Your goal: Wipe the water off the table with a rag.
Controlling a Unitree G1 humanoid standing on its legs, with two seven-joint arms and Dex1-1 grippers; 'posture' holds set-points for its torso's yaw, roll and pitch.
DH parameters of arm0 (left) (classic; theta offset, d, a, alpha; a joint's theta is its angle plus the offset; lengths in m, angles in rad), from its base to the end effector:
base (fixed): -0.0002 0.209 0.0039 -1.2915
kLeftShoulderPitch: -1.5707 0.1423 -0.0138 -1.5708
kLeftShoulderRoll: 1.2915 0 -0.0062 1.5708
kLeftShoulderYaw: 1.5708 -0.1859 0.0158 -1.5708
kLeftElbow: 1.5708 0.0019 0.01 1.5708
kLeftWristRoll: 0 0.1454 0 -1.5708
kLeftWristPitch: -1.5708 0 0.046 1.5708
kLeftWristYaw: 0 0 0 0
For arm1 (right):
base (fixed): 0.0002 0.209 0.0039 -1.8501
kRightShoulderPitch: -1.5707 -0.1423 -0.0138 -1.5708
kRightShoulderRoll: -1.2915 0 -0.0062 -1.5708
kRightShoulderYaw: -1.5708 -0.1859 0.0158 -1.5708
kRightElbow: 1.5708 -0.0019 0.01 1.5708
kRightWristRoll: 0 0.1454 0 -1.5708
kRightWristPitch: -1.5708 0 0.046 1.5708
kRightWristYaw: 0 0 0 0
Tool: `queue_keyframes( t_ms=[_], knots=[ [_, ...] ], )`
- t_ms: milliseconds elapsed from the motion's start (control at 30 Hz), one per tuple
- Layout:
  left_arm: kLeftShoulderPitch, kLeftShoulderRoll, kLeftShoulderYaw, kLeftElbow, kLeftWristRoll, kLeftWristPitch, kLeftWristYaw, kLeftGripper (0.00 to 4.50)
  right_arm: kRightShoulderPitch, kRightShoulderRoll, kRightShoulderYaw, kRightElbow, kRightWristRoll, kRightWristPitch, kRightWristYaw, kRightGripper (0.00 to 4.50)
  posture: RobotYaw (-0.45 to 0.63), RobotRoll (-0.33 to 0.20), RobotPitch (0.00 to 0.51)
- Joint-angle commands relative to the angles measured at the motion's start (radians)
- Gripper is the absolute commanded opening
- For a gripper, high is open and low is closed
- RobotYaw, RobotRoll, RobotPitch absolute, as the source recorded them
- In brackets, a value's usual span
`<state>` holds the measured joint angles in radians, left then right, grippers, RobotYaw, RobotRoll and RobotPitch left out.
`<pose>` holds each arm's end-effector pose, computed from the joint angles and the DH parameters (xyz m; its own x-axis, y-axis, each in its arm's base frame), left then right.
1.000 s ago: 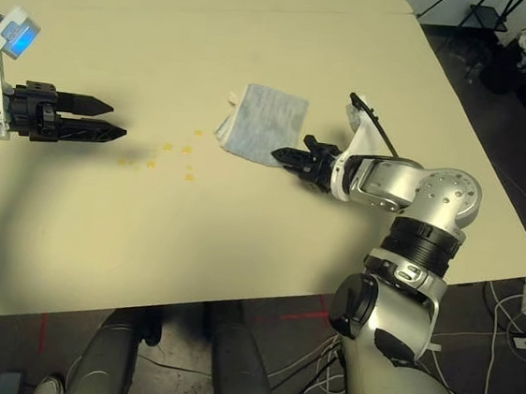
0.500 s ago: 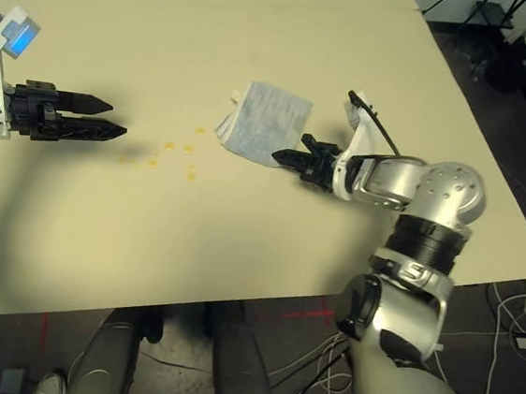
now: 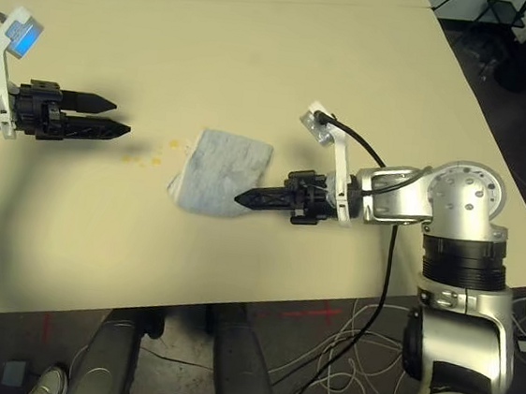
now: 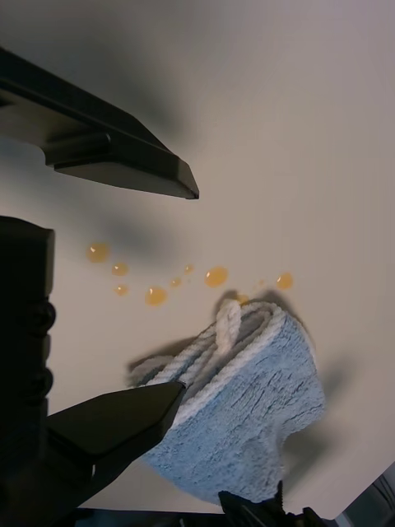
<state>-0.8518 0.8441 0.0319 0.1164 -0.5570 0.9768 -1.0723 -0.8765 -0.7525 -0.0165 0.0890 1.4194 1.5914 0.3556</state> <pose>0.2938 0.2627 0.2711 0.5244 -0.8046 -0.2786 0.8269 0.5592 -0.0585 0.2759 -0.2069 0.2479 0.2129 0.8833 -0.4176 -0.6802 0.4408 0.5857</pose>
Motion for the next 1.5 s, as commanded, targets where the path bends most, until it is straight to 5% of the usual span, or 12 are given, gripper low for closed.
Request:
queue_keyframes(
  t_ms=[33,500,933,1500],
  knots=[
    [0.005,0.001,-0.004,0.003,0.005,-0.01,-0.004,4.5,-0.078,0.075,-0.005,0.017,-0.049,0.001,0.002,0.03,-0.05,0.0,0.37],
    [-0.018,-0.019,-0.018,0.053,0.025,-0.047,-0.007,4.5,-0.276,0.573,-0.05,0.112,-0.225,-0.092,-0.085,0.03,-0.05,0.0,0.369],
    [-0.03,-0.036,-0.02,0.071,0.038,-0.056,0.0,4.5,-0.105,0.314,0.31,0.188,-0.761,-0.334,0.056,0.03,-0.07,0.0,0.375],
    [-0.045,-0.065,-0.023,0.078,0.05,-0.054,0.006,4.5,-0.241,0.34,0.066,0.536,-1.029,-0.73,-0.061,0.03,-0.08,0.0,0.389]
  ],
)
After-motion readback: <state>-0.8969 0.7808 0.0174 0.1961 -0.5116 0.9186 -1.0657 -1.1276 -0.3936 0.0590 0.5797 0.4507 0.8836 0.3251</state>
